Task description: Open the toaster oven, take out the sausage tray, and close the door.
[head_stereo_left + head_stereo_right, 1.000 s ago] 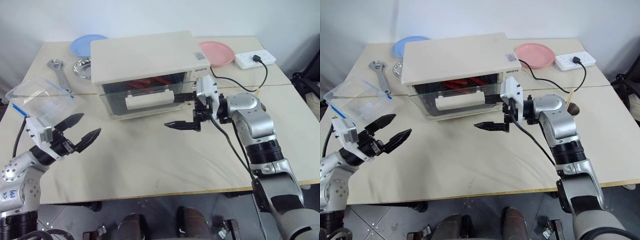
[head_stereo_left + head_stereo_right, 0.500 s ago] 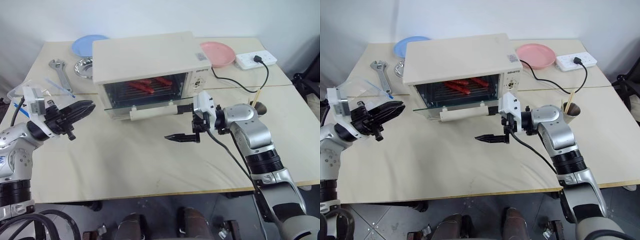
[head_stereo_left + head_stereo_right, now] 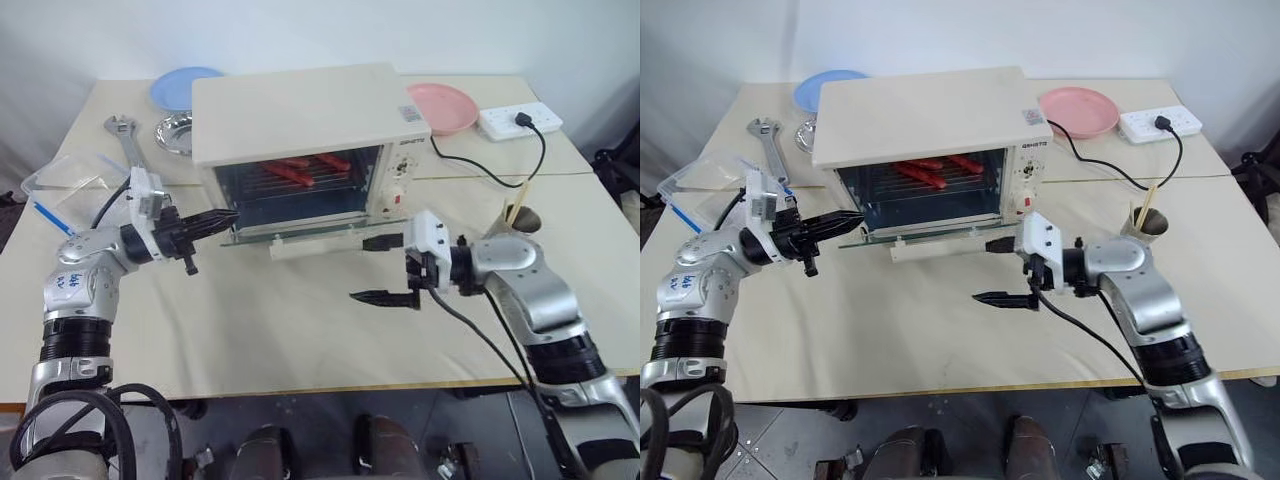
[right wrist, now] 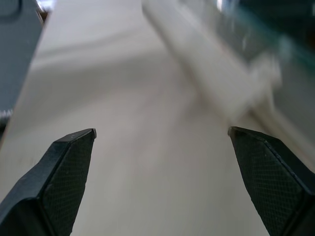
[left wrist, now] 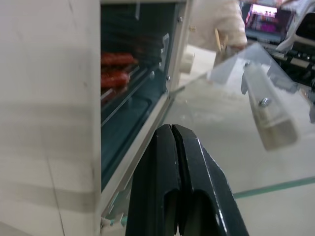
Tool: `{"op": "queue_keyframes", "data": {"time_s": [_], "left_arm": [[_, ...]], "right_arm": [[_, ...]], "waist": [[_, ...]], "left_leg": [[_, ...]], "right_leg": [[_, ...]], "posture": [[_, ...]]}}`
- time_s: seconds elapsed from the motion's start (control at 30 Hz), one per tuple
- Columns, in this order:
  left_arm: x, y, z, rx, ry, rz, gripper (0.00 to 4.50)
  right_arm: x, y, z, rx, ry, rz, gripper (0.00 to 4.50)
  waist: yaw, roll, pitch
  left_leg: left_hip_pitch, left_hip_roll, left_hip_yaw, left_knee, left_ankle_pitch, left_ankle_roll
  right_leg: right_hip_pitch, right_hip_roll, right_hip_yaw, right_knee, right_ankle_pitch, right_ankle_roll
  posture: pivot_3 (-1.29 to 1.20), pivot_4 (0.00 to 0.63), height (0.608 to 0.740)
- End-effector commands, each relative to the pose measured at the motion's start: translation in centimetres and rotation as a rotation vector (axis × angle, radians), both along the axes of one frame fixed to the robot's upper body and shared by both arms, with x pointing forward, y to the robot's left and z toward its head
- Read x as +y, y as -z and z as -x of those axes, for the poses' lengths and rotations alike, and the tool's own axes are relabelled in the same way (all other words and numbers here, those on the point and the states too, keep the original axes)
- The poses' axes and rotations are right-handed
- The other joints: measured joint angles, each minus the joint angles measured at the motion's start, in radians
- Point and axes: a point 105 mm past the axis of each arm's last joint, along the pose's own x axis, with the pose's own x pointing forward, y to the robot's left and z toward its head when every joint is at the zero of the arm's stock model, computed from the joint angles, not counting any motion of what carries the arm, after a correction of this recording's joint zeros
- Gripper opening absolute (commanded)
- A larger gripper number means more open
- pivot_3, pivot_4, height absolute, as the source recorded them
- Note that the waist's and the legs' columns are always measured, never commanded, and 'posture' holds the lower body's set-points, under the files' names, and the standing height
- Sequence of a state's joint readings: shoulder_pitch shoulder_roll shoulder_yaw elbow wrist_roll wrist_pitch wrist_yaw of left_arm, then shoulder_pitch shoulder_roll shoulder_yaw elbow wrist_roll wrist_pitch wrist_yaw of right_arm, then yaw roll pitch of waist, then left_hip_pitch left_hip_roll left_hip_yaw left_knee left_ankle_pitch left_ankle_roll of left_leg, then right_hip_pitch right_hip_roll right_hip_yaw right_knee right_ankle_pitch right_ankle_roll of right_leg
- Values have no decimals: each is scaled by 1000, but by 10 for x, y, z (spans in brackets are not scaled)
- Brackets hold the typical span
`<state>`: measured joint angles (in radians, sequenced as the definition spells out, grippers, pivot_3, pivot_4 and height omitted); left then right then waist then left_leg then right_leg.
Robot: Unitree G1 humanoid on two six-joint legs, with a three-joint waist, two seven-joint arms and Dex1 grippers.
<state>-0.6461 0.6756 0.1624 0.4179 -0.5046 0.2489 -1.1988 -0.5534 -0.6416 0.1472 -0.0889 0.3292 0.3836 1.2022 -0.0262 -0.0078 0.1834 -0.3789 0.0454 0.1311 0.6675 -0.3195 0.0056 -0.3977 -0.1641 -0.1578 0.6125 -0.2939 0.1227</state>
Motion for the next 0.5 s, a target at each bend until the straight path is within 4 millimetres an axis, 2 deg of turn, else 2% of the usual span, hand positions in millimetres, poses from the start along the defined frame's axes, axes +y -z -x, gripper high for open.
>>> {"op": "queue_keyframes", "data": {"time_s": [0.03,0.13,0.23,0.33,0.5], "left_arm": [[-9,-4,-1,-23,58,-43,18],[-16,3,-3,2,100,-98,18],[-20,12,-3,35,133,-167,18],[-26,29,-1,71,190,-280,18],[-29,49,1,60,250,-460,18]], "right_arm": [[-11,-6,2,-33,39,49,4500],[-37,5,3,2,93,190,4500],[-55,5,7,14,102,264,4500],[-71,-7,3,-13,148,287,4500],[-65,-47,-14,-144,205,224,4500]], "waist": [[0,0,0],[0,0,0],[0,0,0],[0,0,0],[-3,0,0]], "left_leg": [[0,0,0,1,0,0],[0,0,2,2,0,0],[0,0,2,3,0,1],[0,0,2,2,0,1],[0,1,3,5,0,1]], "right_leg": [[0,0,0,0,0,0],[0,0,1,0,0,0],[0,0,1,0,0,0],[0,0,1,0,0,0],[0,0,2,1,0,0]], "posture": [[0,150,740],[0,150,740],[0,150,740],[0,150,740],[0,150,740]]}}
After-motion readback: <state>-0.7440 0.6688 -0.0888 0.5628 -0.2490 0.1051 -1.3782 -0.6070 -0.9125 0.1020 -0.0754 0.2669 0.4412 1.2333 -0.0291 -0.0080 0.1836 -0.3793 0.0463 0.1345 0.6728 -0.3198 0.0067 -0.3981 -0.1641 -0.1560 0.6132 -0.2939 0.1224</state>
